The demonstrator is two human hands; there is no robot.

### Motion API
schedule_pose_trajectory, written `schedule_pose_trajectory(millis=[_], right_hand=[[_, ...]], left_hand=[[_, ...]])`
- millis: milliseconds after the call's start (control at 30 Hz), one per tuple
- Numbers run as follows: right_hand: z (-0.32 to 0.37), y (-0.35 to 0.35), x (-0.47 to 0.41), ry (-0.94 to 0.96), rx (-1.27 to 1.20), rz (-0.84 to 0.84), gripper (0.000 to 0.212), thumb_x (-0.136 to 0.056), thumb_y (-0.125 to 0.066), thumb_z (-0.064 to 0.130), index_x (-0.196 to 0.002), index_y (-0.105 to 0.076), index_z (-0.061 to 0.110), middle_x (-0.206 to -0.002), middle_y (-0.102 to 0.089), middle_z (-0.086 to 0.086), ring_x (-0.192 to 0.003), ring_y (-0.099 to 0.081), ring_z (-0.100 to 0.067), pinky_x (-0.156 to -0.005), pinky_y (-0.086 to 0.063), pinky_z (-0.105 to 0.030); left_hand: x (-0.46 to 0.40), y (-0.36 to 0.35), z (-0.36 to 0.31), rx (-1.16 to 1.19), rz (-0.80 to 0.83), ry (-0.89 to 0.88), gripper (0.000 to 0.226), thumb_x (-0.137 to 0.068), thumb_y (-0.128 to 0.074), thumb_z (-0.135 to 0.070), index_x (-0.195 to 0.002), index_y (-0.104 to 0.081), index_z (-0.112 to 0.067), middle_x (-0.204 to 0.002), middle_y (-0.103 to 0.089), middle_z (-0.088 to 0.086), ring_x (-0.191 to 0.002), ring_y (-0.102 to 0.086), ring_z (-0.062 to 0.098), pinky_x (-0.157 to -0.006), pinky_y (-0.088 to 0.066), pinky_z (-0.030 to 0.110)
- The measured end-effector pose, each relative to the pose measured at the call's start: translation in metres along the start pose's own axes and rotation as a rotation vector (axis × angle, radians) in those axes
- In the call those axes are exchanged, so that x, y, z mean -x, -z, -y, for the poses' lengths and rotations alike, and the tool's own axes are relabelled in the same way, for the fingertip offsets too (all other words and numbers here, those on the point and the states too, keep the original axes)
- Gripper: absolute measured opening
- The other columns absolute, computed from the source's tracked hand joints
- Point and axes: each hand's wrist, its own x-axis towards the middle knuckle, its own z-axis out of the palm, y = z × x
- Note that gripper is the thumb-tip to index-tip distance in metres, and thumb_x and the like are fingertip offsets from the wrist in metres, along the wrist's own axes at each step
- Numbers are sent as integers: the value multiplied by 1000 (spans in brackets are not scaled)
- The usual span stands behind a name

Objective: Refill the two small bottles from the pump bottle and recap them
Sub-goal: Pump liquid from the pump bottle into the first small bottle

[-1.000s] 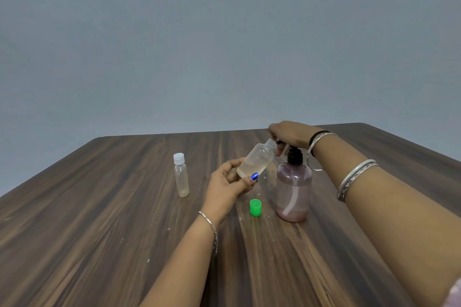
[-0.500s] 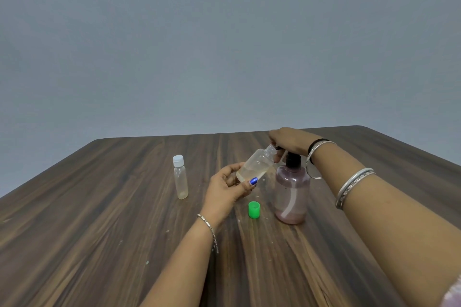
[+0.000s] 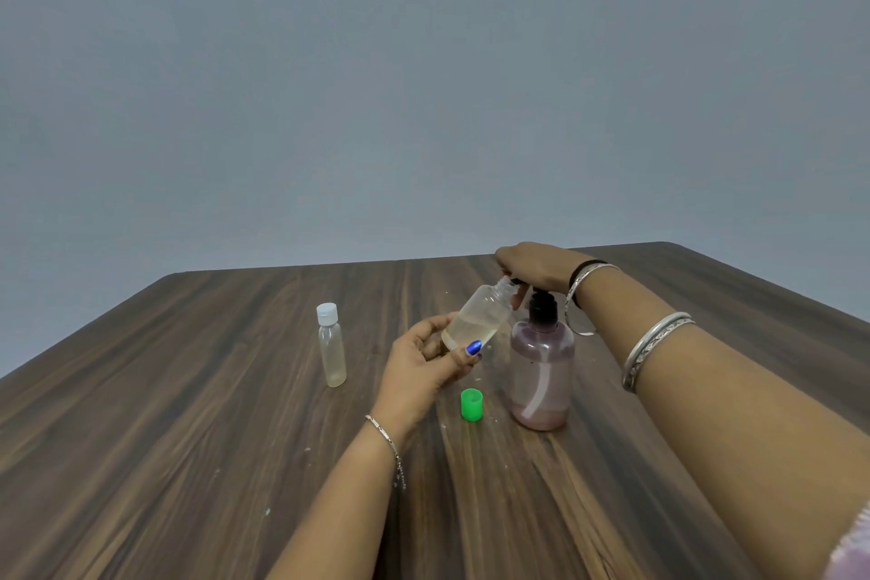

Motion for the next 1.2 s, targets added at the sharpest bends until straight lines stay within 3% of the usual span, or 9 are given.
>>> schedule_pose_trajectory(millis=[367, 567, 767, 967, 1200], right_hand=[[-2, -5, 2, -35, -35, -33, 30, -94, -29, 14, -65, -37, 11, -60, -49, -5, -53, -35, -17, -54, -26, -27], [1, 2, 1, 3, -2, 8, 27, -91, -26, 9, -65, -29, 14, -88, -65, -25, -62, -38, -22, -56, -26, -28], [0, 0, -3, -15, 16, -5, 27, -92, -28, 14, -66, -35, 12, -64, -57, -8, -65, -44, -22, -56, -28, -28], [-3, -6, -1, -22, 18, -29, 30, -94, -29, 12, -65, -38, 11, -61, -48, -4, -55, -35, -17, -54, -25, -26], [0, 3, 1, -11, 7, 24, 24, -92, -26, 14, -83, -47, 5, -82, -66, -19, -67, -46, -23, -60, -31, -29]], left_hand=[[1, 0, 2, -3, 4, 8, 37, -79, -64, 6, -111, -57, -10, -105, -69, 11, -97, -64, 29, -74, -57, 25], [-1, -1, 2, 20, 9, 29, 35, -78, -64, 6, -107, -58, -12, -93, -72, 2, -81, -68, 17, -71, -57, 23], [-1, 0, 1, 5, 12, 9, 34, -79, -64, 4, -106, -58, -15, -101, -70, 8, -90, -66, 24, -74, -57, 26], [1, 0, 3, 11, 18, 10, 35, -80, -63, 8, -108, -57, -11, -95, -71, 5, -78, -67, 16, -70, -57, 22], [0, 0, 3, 8, 16, 19, 33, -79, -63, 8, -102, -59, -15, -89, -72, 1, -75, -68, 14, -68, -57, 22]])
